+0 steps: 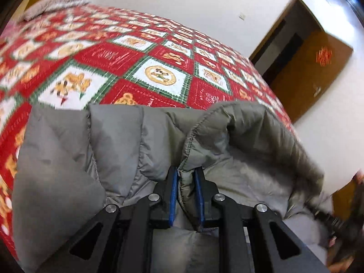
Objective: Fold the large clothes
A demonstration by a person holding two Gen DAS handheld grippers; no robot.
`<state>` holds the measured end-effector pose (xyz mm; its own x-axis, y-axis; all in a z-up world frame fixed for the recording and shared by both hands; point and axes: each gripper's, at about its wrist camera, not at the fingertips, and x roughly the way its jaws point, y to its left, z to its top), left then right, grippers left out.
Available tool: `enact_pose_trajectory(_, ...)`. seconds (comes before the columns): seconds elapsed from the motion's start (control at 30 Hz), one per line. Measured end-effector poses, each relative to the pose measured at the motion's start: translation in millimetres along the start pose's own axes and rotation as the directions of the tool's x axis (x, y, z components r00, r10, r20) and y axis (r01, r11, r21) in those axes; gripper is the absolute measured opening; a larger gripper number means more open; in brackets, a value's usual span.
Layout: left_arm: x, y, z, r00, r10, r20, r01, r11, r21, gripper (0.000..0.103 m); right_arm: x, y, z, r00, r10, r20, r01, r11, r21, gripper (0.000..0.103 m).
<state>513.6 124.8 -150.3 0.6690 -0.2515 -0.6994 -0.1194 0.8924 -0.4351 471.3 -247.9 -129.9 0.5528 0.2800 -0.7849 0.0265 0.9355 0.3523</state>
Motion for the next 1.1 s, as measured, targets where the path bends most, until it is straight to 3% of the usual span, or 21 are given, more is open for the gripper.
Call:
enact_pose_trajectory(0.13,0.3,7.8,-0.7,0.999,-0.053,0.004,0.053,0.997,-0.059,0.016,2.5,16.5,-4.0,0.997,-0.059,0.054,0.064,0.992,-0.107,0.020)
enact_pose_trajectory(0.17,0.2,7.8,-0.8,0.998,-0.056,0.006,0.057,0.997,-0.060,0.016,1.4,21.5,-3.5,0.996,-0.078,0.047,0.083,0.987,-0.136,0.022)
enact_pose_trajectory(0.23,0.1,5.1,-1.5,0.999,-0.050,0.010,0.050,0.997,-0.050,0.016,-12.3,29.4,-3.5,0.988,-0.149,0.046,0.155,0.973,-0.173,0.039)
enact_pose_trajectory(0.3,-0.2,3.9,-1.7,0.999,-0.040,0.016,0.040,0.998,-0.038,0.016,-39.2,27.0,-1.5,0.981,-0.161,0.110,0.177,0.973,-0.150,0.040)
enact_pose_trajectory(0.43,-0.6,2.5,-1.9,0.999,-0.032,0.023,0.032,0.999,-0.029,0.016,-76.4,33.8,28.1,0.974,-0.116,0.197,0.134,0.987,-0.084,0.040)
enact_pose_trajectory(0.53,-2.7,2.4,-3.4,0.999,-0.017,0.027,0.018,1.000,-0.014,0.016,-70.4,45.6,70.9,0.975,-0.078,0.210,0.079,0.997,0.004,0.040)
enact_pose_trajectory(0.67,-4.5,2.4,-5.1,0.999,-0.015,0.031,0.016,1.000,-0.009,0.016,-14.7,48.1,103.1,0.994,-0.052,0.095,0.040,0.991,0.130,0.041)
enact_pose_trajectory(0.7,-4.3,2.7,-5.1,0.999,-0.018,0.031,0.018,1.000,-0.011,0.016,6.5,46.7,99.7,0.997,-0.068,0.028,0.064,0.988,0.141,0.040)
enact_pose_trajectory(0.83,-5.1,3.8,-6.7,0.999,-0.024,0.032,0.024,1.000,-0.014,0.016,29.1,43.8,53.9,0.996,-0.055,-0.077,0.062,0.994,0.092,0.040)
enact_pose_trajectory(1.0,-5.3,1.2,-6.0,1.000,-0.019,0.017,0.019,1.000,-0.002,0.016,18.2,46.2,-3.9,0.993,-0.098,0.071,0.107,0.986,-0.131,0.038)
enact_pose_trajectory(1.1,-17.3,-5.8,-1.2,0.998,0.013,-0.053,-0.010,0.999,0.045,0.017,19.2,47.7,-8.6,0.987,-0.110,0.118,0.129,0.978,-0.167,0.038)
